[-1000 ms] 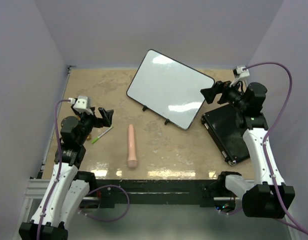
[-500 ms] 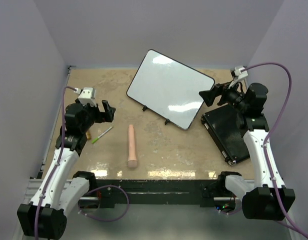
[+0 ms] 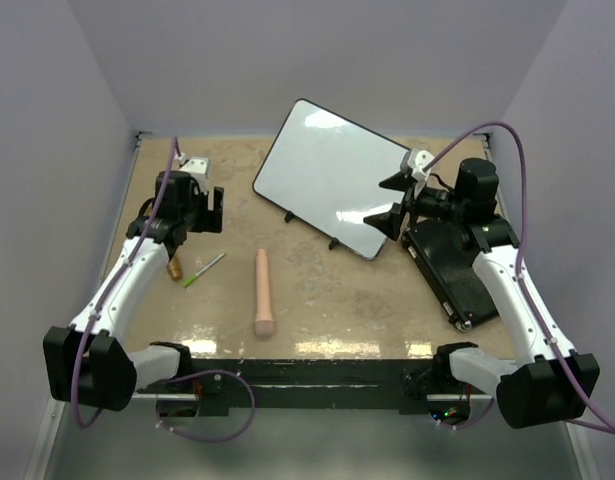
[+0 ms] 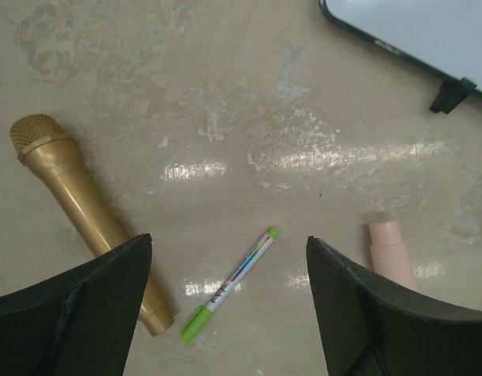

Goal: Write a sentence on the whiteboard
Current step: Pick up the whiteboard marker from the center of the board.

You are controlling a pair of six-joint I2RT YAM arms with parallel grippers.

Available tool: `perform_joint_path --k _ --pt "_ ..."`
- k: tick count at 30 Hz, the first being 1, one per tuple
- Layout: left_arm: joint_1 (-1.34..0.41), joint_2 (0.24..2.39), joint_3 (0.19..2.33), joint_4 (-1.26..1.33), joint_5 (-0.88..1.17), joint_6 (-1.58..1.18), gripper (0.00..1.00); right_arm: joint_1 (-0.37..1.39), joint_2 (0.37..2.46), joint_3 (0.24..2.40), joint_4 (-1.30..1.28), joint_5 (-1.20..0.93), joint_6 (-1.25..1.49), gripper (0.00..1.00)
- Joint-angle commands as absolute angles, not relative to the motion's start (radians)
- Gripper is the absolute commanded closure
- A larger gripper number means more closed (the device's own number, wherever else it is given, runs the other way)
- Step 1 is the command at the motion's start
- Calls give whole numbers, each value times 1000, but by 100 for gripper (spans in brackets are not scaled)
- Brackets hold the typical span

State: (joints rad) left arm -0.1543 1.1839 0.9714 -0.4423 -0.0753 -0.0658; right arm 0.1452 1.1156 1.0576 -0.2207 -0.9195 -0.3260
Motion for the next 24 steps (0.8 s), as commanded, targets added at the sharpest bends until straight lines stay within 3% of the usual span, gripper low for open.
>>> perform_joint_path --k 1,14,24 --pt "-166 1288 1054 -569 -146 49 17 143 1105 1016 -308 -1034 -523 1" --pt "-169 1609 1054 -588 -57 201 49 198 1138 1042 -376 -991 -584 1" --pt "-173 1582 993 -574 31 216 55 204 1147 1046 -385 -983 -586 1"
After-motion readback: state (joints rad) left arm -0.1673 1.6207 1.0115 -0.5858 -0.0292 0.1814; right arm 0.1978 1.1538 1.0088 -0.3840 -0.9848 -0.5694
